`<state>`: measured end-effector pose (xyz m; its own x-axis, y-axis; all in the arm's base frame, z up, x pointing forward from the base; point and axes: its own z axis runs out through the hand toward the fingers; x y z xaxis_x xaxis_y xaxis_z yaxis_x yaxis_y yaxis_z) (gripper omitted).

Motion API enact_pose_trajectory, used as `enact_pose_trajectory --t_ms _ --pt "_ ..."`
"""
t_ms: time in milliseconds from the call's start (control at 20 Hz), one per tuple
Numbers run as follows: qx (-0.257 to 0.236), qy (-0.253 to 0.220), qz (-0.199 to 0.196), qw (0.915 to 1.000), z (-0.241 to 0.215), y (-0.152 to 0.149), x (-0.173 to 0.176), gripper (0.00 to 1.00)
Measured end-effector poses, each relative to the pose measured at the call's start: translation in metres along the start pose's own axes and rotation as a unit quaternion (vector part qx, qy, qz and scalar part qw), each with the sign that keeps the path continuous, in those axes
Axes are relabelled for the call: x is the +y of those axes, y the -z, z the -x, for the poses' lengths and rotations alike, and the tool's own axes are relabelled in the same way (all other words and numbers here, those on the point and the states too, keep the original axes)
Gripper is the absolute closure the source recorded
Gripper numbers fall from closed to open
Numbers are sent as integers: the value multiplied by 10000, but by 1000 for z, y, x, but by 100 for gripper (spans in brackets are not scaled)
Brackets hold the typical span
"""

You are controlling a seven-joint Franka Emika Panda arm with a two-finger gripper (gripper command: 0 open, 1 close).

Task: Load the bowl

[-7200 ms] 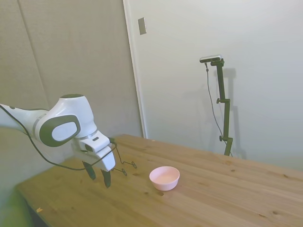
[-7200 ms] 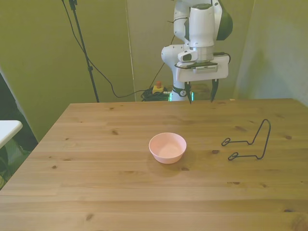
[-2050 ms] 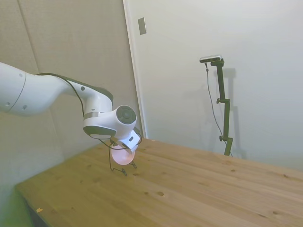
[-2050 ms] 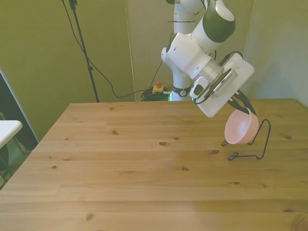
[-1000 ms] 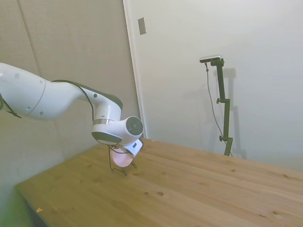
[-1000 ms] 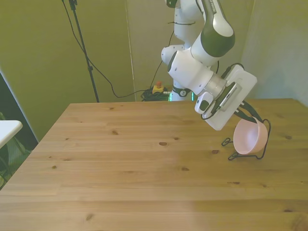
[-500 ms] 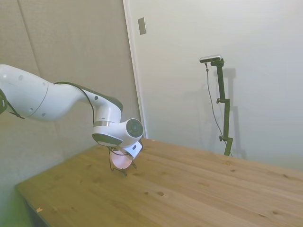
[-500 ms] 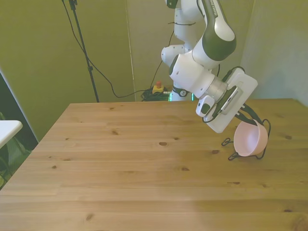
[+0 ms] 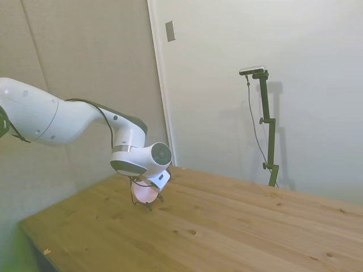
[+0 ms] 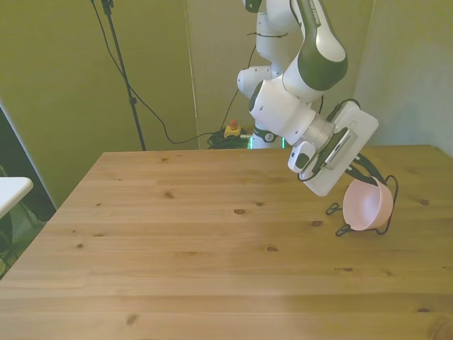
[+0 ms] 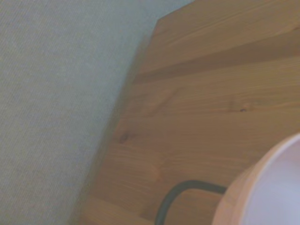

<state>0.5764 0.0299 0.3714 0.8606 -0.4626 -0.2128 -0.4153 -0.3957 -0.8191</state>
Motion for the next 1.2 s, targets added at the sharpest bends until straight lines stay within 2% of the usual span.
enact_pose_trajectory --t_ms 400,550,700,900,1200 --pt "59 -42 23 10000 1 9 -6 0" --pt "247 -165 230 9993 4 24 -19 0" --pt "563 -405 641 9955 8 41 -33 0" --pt "977 -763 1441 9818 23 53 -43 0" --pt "1698 -994 2561 9464 44 63 -38 0"
